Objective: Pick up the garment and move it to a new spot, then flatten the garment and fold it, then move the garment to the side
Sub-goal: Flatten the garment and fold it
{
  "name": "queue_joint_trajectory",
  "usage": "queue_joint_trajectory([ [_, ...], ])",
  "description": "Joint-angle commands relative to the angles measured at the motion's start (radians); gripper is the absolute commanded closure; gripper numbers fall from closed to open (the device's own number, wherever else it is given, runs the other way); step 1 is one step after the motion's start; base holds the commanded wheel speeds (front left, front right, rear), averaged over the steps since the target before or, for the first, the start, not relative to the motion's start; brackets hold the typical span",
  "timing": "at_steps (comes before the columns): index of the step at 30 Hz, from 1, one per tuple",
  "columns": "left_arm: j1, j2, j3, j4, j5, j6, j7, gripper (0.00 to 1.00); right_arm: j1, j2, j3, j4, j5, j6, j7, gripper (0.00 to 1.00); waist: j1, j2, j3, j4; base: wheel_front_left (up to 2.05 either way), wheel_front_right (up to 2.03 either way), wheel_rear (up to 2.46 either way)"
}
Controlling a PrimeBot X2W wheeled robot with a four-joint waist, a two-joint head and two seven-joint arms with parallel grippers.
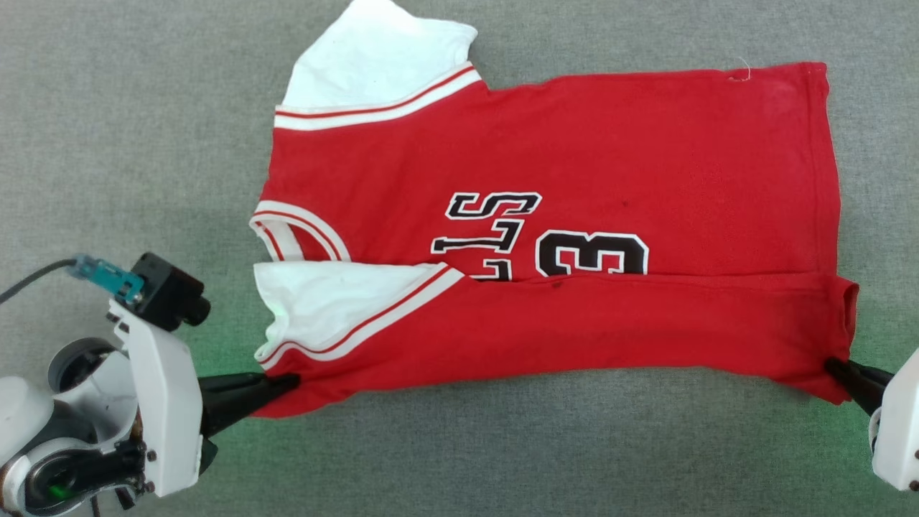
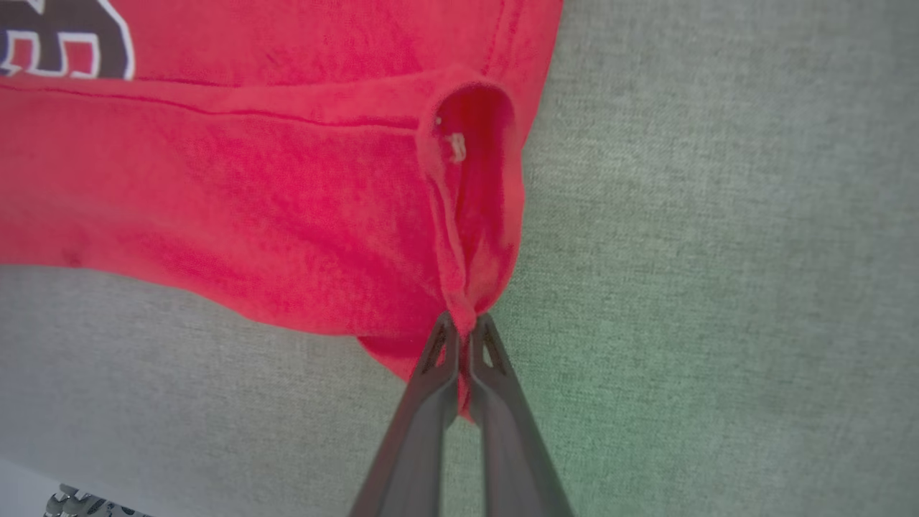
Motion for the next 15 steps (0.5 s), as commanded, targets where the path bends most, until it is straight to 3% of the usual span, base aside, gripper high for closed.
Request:
queue_joint_trajectory([
  [1,0.013,0.006,0.0,-0.001,-0.003,-0.002,-0.007,1.0,0.016,-0.002,-0.004,-0.001,0.007,-0.001,0.005,1.0,0.0,0.0,-0.002,0.002,0.0,0.0,0.0],
  [5,0.025,-0.002,0.003,0.0,-0.005,-0.002,-0.028,1.0,0.024,-0.005,-0.009,-0.007,0.02,-0.001,0.005,1.0,0.0,0.0,-0.011,0.006,0.0,0.0,0.0],
  [6,0.024,-0.007,0.006,0.001,-0.003,-0.002,-0.038,0.81,0.023,-0.006,-0.012,-0.011,0.02,-0.001,-0.004,0.83,0.0,0.0,-0.015,0.007,0.0,0.0,0.0],
  [7,0.028,-0.01,0.009,0.007,-0.006,-0.001,-0.049,0.54,0.018,-0.003,-0.017,-0.012,0.019,-0.001,-0.018,0.54,0.0,0.0,-0.02,0.008,0.0,0.0,0.0],
  [8,0.033,-0.013,0.008,0.009,-0.007,0.0,-0.056,0.05,0.017,-0.006,-0.01,-0.012,0.025,-0.001,-0.028,0.07,0.0,0.0,-0.027,0.009,0.0,0.0,0.0],
  [9,0.033,-0.013,0.008,0.009,-0.007,0.0,-0.056,0.05,0.017,-0.006,-0.01,-0.012,0.025,-0.001,-0.028,0.07,0.0,0.0,-0.027,0.009,0.0,0.0,0.0],
  [10,0.039,-0.017,0.011,0.012,-0.005,0.0,-0.069,0.0,0.025,-0.003,-0.01,-0.007,0.03,-0.001,-0.034,0.0,0.0,0.0,-0.034,0.009,0.0,0.0,0.0],
  [15,0.1,-0.03,0.042,0.02,-0.018,0.017,-0.2,0.0,0.042,0.0,-0.031,-0.019,0.045,-0.001,-0.12,0.0,0.0,0.0,-0.073,0.01,0.0,0.0,0.0],
])
